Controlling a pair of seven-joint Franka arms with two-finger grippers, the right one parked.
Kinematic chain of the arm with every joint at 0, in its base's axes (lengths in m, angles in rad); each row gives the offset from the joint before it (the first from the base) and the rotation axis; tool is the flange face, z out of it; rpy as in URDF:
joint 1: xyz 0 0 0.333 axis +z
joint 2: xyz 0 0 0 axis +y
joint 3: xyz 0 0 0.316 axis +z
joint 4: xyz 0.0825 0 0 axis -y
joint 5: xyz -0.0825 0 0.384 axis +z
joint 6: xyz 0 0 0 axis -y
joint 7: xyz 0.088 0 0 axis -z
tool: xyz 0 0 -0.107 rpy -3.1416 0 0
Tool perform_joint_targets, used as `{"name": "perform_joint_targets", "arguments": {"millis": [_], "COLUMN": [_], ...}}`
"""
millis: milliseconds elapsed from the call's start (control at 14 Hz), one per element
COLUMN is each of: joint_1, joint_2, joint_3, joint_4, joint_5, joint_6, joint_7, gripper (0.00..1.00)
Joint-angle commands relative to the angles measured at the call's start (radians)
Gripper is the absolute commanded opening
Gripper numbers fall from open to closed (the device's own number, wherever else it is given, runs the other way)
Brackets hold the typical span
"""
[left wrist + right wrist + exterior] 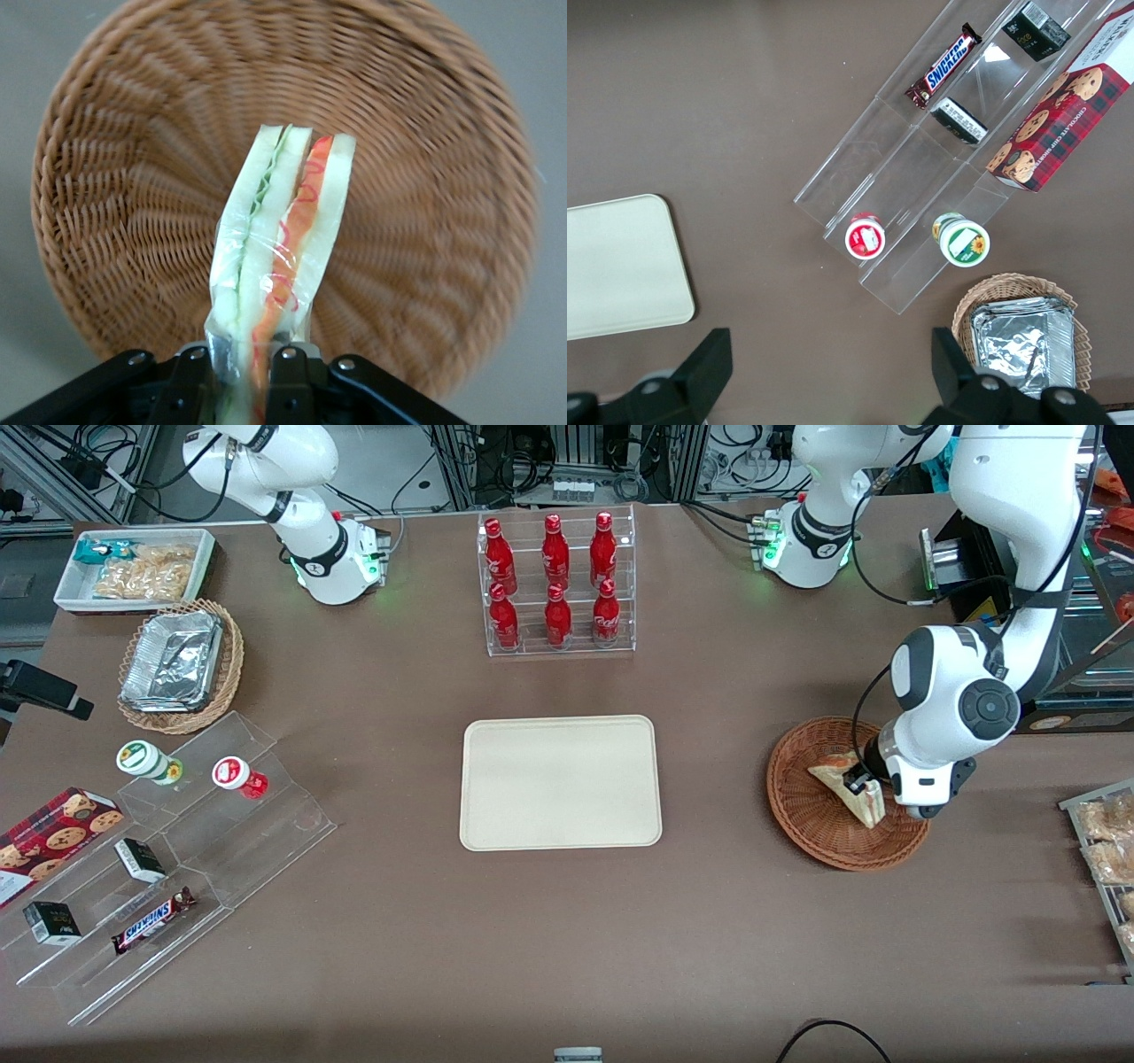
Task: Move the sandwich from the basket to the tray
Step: 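Lift the sandwich and carry it with the left gripper over the cream tray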
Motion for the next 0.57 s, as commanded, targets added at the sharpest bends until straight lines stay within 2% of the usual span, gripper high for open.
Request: {"name": "perform_joint_targets", "arguments": {"millis": [0,214,500], "joint_1": [-0.045,-0.169,-0.347], "joint_2": [0.053,0.135,0.329], "joint_3": [-0.078,-0.083,-0.086], "joint_4": [0.202,0.338,0.546], "joint_5": [0.013,0.01,-0.001], "joint_6": [-0.221,-0.269,-0.265], "joint_7": [0.247,0.22,0.032], "gripper": [0.08,0.04,0.02]}}
